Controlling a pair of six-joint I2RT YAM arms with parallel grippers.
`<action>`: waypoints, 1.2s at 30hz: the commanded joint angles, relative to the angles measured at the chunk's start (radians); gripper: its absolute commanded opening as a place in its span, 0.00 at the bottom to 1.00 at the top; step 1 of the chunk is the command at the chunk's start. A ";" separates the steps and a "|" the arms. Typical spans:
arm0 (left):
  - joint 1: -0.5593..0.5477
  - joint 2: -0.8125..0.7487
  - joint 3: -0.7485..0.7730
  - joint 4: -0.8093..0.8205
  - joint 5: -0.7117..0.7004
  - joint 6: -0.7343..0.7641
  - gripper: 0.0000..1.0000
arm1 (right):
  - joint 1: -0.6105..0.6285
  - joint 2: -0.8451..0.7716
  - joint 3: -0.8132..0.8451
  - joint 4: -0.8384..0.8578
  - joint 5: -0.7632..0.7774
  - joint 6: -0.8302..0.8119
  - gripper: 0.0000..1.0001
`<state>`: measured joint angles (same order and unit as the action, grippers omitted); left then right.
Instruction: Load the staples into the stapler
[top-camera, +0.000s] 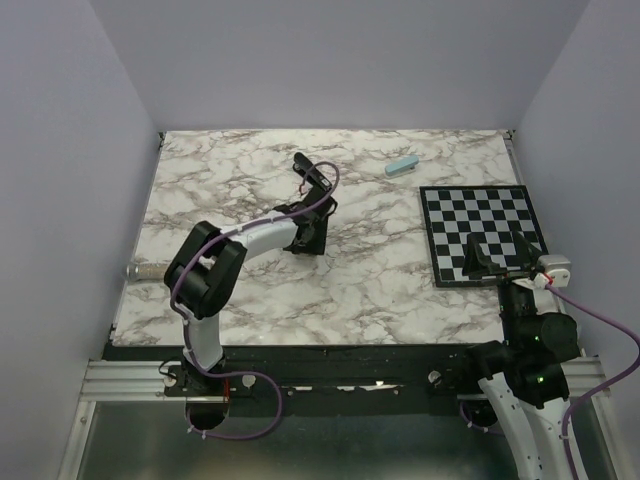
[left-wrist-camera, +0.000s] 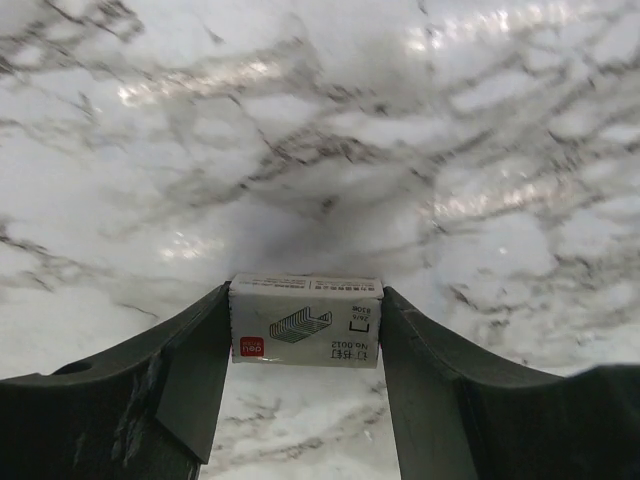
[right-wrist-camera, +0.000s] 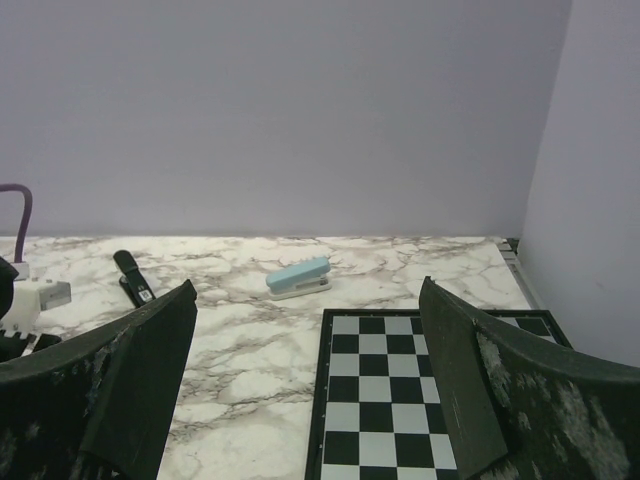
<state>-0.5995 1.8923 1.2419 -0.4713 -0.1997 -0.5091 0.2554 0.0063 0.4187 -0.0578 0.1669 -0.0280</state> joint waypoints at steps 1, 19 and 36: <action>-0.098 -0.035 -0.094 -0.035 0.045 -0.046 0.66 | 0.005 -0.232 0.000 -0.022 -0.029 -0.012 1.00; -0.350 -0.194 -0.286 0.069 0.062 -0.233 0.76 | 0.005 -0.123 0.038 -0.042 -0.138 0.025 1.00; -0.312 -0.406 -0.508 0.321 0.062 -0.371 0.93 | 0.005 0.560 0.315 -0.327 -0.570 0.327 1.00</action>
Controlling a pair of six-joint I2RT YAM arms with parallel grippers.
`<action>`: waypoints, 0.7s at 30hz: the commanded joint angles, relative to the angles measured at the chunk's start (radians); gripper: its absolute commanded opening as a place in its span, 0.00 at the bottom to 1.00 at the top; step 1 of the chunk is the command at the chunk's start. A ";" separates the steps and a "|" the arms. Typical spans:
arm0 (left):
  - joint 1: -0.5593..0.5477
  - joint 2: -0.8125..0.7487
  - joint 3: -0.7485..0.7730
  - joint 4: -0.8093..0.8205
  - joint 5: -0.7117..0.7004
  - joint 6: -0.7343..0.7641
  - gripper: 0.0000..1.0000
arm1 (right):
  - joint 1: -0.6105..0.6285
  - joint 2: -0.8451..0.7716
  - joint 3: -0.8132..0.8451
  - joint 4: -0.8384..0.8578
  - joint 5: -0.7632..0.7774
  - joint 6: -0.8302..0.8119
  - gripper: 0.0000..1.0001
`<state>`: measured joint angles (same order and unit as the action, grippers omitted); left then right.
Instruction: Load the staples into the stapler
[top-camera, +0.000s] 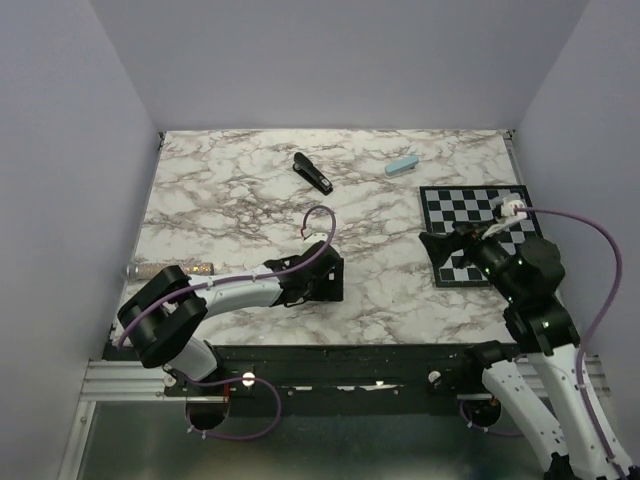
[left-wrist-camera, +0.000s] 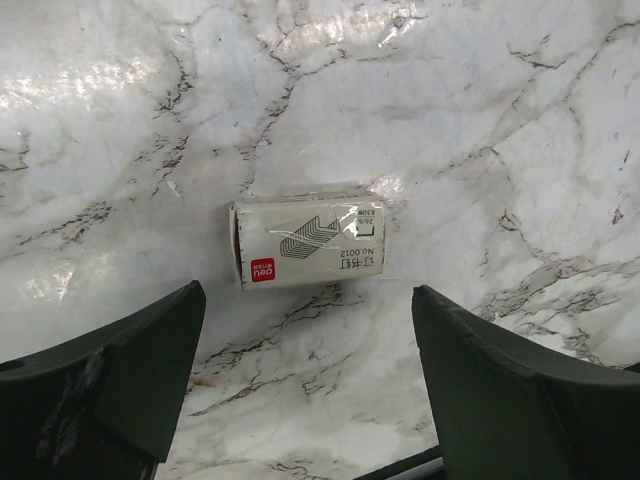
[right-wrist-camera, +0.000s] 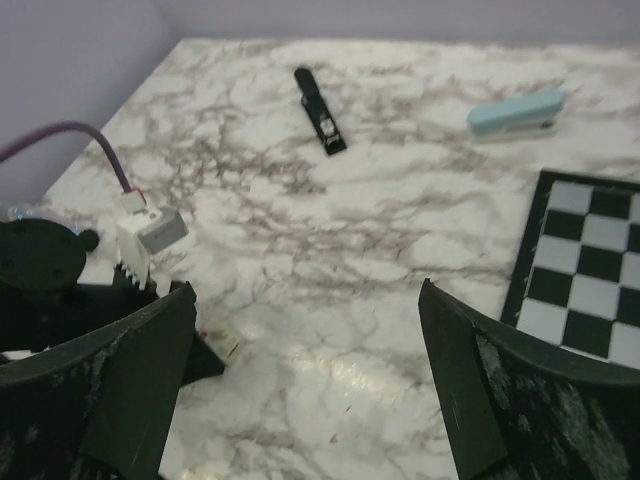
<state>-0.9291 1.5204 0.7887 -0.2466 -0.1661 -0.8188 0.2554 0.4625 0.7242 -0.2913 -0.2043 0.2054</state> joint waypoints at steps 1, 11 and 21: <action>0.021 -0.037 -0.065 0.124 0.027 -0.068 0.93 | 0.004 0.128 0.003 -0.091 -0.196 0.123 1.00; 0.036 -0.009 -0.085 0.225 0.019 -0.080 0.92 | 0.005 0.326 -0.198 0.093 -0.273 0.304 1.00; 0.006 0.001 -0.128 0.383 0.135 -0.164 0.91 | 0.021 0.418 -0.342 0.309 -0.256 0.426 1.00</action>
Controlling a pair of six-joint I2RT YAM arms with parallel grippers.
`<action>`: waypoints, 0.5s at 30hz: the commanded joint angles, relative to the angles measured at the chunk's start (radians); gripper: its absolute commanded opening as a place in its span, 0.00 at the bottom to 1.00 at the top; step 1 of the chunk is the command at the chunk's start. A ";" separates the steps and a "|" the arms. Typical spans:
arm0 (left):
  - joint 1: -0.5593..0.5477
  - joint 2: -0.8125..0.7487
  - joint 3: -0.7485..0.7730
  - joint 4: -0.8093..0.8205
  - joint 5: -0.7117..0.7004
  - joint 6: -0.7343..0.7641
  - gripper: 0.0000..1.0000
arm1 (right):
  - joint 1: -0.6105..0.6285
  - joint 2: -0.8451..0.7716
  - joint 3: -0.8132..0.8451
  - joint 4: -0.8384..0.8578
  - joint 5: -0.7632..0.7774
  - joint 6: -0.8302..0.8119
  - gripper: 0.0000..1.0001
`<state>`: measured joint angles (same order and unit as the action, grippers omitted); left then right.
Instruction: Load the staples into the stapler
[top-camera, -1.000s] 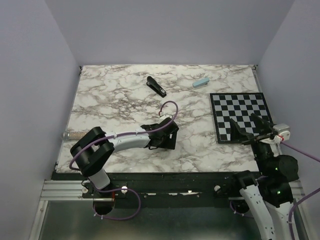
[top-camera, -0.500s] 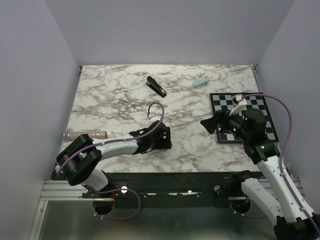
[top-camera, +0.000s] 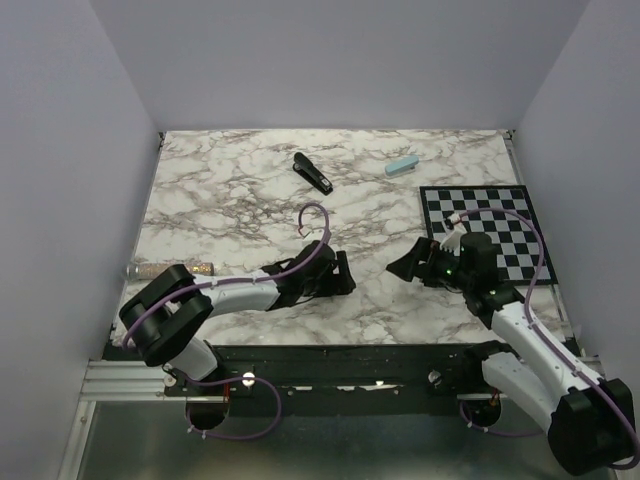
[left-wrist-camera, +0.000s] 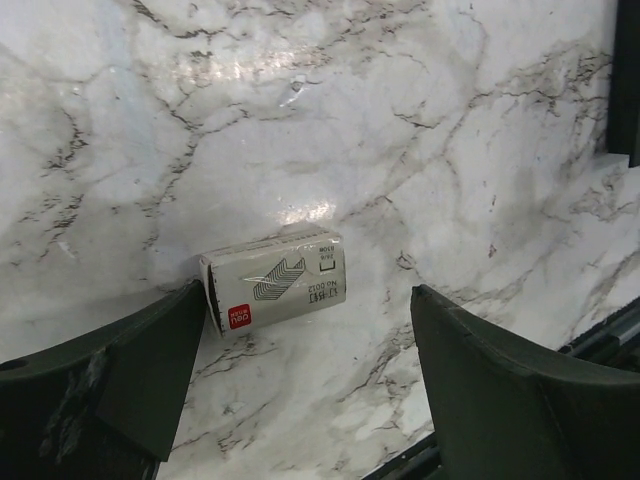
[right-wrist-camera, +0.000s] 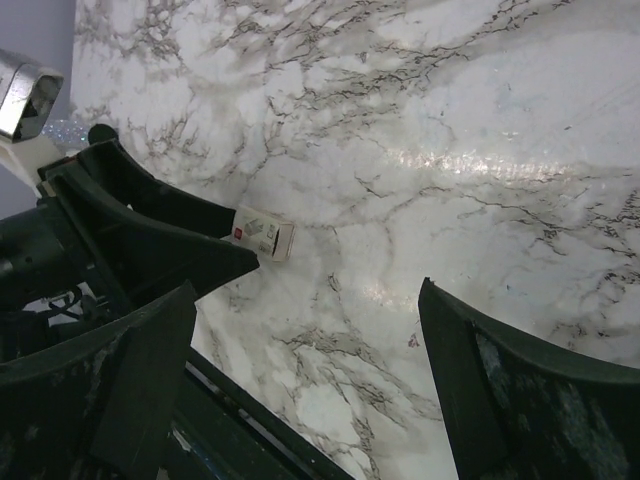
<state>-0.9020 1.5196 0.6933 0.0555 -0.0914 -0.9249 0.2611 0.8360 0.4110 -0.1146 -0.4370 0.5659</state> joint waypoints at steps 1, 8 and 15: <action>-0.024 -0.001 -0.037 0.090 0.061 -0.072 0.91 | 0.021 0.073 -0.040 0.160 -0.026 0.081 1.00; -0.028 -0.088 -0.145 0.144 -0.017 -0.176 0.91 | 0.084 0.192 -0.029 0.245 -0.045 0.112 0.98; -0.023 -0.266 -0.293 0.150 -0.175 -0.275 0.87 | 0.204 0.376 -0.006 0.374 -0.040 0.175 0.80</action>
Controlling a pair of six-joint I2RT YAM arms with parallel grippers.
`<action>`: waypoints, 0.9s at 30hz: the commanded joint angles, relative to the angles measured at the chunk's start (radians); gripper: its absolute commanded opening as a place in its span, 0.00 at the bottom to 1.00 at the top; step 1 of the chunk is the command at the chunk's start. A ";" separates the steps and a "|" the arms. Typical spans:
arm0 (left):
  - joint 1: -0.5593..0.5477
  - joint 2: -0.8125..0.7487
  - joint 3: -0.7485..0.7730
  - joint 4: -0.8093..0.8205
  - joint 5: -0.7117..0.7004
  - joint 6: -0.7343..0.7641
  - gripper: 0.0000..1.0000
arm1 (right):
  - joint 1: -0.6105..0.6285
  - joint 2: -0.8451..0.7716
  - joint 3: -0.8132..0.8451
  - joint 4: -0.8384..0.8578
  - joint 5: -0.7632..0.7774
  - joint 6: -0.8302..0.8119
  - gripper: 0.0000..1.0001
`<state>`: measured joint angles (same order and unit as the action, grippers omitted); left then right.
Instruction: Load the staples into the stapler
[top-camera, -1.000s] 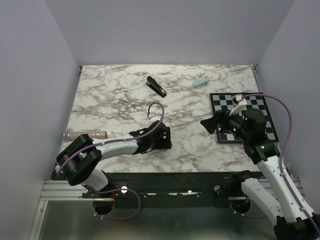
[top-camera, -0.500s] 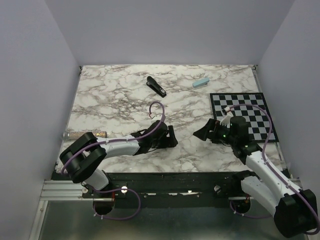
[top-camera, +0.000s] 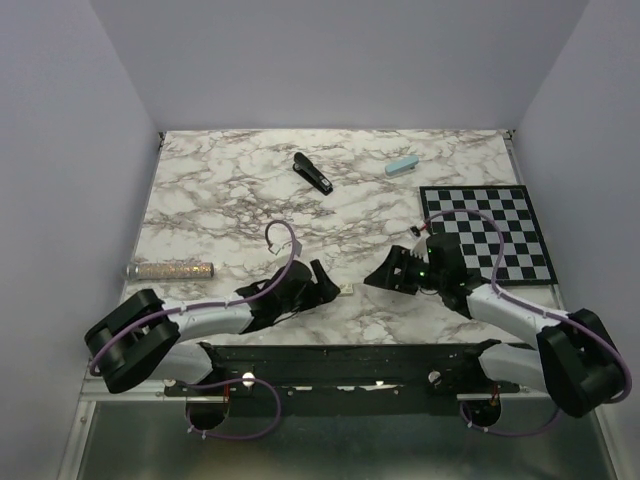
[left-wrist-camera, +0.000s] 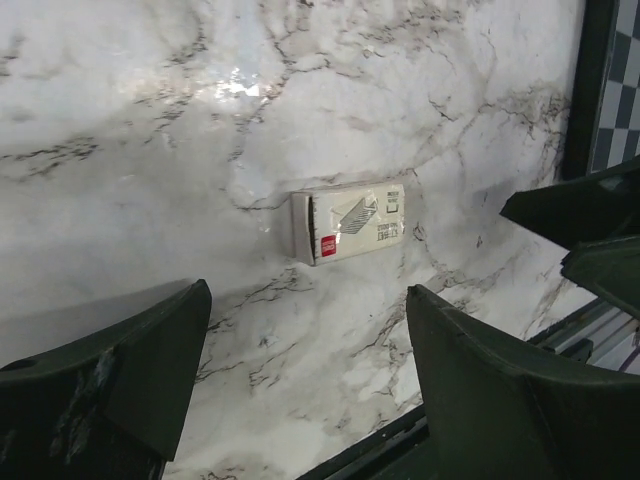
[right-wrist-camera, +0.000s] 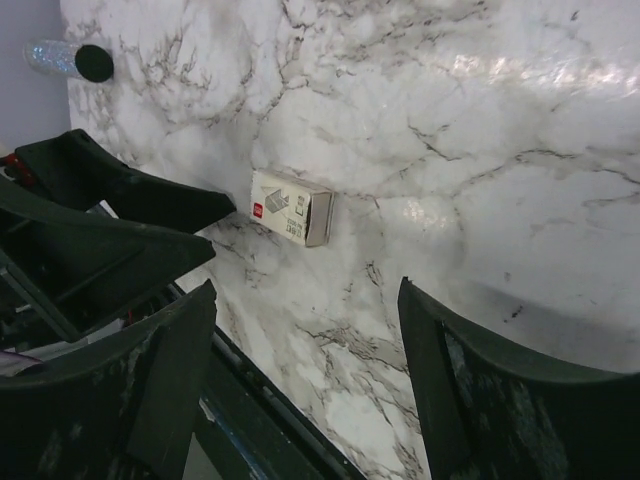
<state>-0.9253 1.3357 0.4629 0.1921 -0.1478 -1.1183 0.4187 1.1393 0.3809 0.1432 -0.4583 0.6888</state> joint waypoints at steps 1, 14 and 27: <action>0.003 -0.093 -0.075 0.015 -0.125 -0.087 0.85 | 0.054 0.117 0.024 0.137 -0.023 0.060 0.78; 0.014 -0.115 -0.118 0.041 -0.125 -0.100 0.81 | 0.127 0.342 0.076 0.277 -0.040 0.109 0.60; 0.014 -0.038 -0.092 0.073 -0.090 -0.103 0.76 | 0.135 0.494 0.111 0.320 -0.054 0.120 0.49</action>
<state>-0.9157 1.2724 0.3588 0.2691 -0.2478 -1.2156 0.5446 1.5841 0.4686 0.4492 -0.5091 0.8104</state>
